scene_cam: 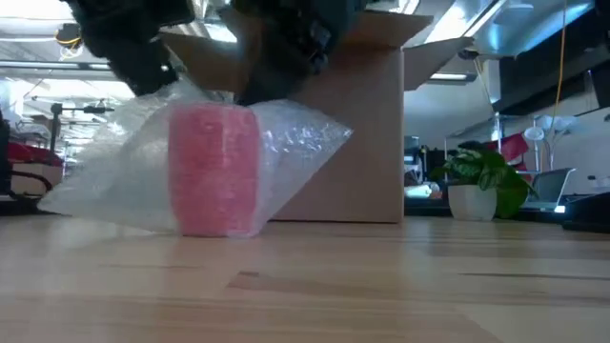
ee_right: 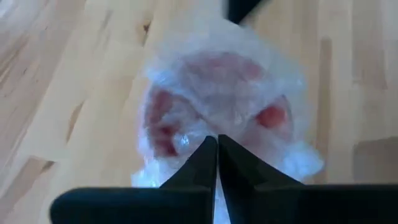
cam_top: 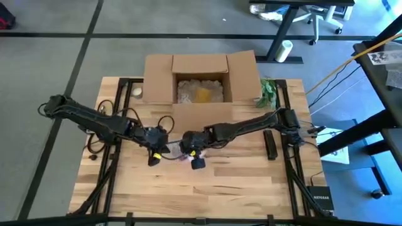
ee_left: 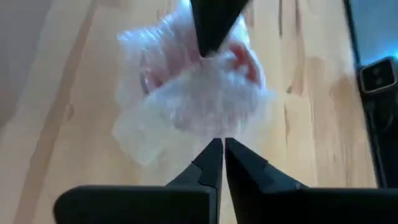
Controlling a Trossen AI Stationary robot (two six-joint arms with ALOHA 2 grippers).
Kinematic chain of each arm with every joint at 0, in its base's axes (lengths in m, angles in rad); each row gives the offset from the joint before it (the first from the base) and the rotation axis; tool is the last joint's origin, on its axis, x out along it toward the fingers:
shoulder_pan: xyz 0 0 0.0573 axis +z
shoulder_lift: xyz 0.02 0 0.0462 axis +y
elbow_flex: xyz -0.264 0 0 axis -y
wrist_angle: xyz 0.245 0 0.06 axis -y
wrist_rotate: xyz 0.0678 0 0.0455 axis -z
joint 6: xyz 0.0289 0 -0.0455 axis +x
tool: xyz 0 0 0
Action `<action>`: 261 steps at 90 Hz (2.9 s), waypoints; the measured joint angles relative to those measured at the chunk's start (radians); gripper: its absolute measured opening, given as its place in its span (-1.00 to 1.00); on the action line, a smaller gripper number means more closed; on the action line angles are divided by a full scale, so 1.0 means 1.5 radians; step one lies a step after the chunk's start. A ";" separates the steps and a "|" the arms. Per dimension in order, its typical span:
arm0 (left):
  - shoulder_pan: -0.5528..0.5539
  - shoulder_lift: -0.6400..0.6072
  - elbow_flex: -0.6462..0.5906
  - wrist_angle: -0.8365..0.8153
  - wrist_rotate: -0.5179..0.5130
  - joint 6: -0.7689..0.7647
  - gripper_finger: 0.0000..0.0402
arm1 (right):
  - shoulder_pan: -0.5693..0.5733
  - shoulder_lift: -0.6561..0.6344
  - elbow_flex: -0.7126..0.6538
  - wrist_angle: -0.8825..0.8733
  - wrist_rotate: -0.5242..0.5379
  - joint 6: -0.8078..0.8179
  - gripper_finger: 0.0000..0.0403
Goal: Wrap mug
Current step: Wrap the red mug with the transparent bubble wrap
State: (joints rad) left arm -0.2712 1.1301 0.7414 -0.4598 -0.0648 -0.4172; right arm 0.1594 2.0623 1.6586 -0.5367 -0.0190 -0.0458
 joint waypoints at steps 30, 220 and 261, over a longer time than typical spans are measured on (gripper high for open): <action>-0.082 -0.003 -0.041 -0.007 -0.071 -0.115 -1.00 | 0.002 0.062 0.091 -0.085 -0.027 0.026 -1.00; -0.050 0.178 -0.164 0.511 -0.027 -0.061 -1.00 | -0.005 0.137 0.246 -0.334 -0.168 0.064 -1.00; -0.062 0.082 -0.163 0.434 -0.036 -0.033 -1.00 | 0.003 0.134 0.327 -0.398 -0.142 0.075 -1.00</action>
State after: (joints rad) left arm -0.3636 1.2528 0.4965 0.1916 -0.1186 -0.4666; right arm 0.1642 2.2635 2.1498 -1.1340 -0.2314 0.0673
